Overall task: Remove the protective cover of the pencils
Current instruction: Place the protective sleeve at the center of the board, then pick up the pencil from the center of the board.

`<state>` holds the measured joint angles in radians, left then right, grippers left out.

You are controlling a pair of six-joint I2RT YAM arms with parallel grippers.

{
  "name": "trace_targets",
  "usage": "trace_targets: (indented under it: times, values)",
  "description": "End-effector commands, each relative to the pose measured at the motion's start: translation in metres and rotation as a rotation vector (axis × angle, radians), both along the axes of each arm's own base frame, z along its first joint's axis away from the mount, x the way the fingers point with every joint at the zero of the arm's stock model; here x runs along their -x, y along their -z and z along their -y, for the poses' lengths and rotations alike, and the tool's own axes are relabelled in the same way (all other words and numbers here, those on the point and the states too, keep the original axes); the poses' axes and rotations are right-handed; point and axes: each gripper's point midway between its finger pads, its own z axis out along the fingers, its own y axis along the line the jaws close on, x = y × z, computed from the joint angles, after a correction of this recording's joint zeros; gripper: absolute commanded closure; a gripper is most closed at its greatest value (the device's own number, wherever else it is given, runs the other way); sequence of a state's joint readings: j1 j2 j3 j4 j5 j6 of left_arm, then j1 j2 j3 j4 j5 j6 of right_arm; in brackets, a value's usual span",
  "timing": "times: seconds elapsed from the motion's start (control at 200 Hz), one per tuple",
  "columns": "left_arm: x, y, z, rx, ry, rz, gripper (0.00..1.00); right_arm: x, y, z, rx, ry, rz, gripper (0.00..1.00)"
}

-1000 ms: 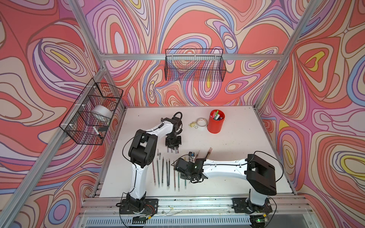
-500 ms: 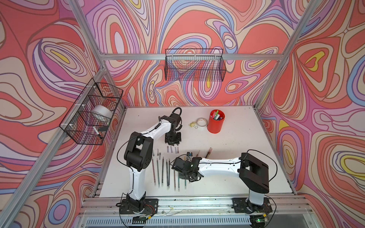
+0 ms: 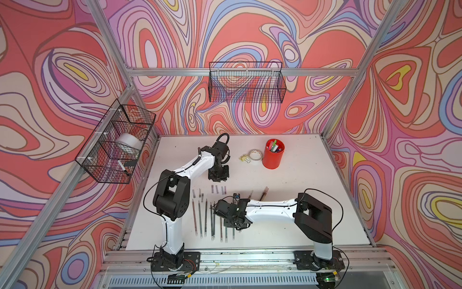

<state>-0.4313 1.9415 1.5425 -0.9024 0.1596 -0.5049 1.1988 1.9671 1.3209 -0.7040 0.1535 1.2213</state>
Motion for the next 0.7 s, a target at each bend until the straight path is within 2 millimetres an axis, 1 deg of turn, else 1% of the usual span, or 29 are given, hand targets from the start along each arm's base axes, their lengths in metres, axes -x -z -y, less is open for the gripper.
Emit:
trace_targets:
  times: [0.0,0.175,0.28,0.381,0.571,0.696]
  values:
    - [-0.001,-0.020,-0.005,-0.004,-0.004,0.071,0.69,0.003,0.012,0.012,0.070,0.007,-0.028,0.77]
    - [-0.004,-0.040,-0.008,0.014,-0.018,0.157,0.68,0.004,0.017,0.015,0.094,0.008,-0.039,0.76]
    - [-0.006,-0.053,-0.010,0.026,-0.025,0.214,0.67,0.005,0.020,0.014,0.102,0.006,-0.049,0.84]
    - [-0.007,-0.065,-0.012,0.040,-0.032,0.267,0.66,0.005,0.022,0.013,0.104,0.002,-0.054,0.89]
    - [-0.006,-0.085,-0.014,0.073,-0.041,0.353,0.64,0.005,0.022,0.012,0.099,-0.001,-0.052,0.91]
    - [-0.005,-0.096,-0.016,0.091,-0.048,0.398,0.63,0.002,0.016,0.008,0.080,-0.005,-0.041,0.92]
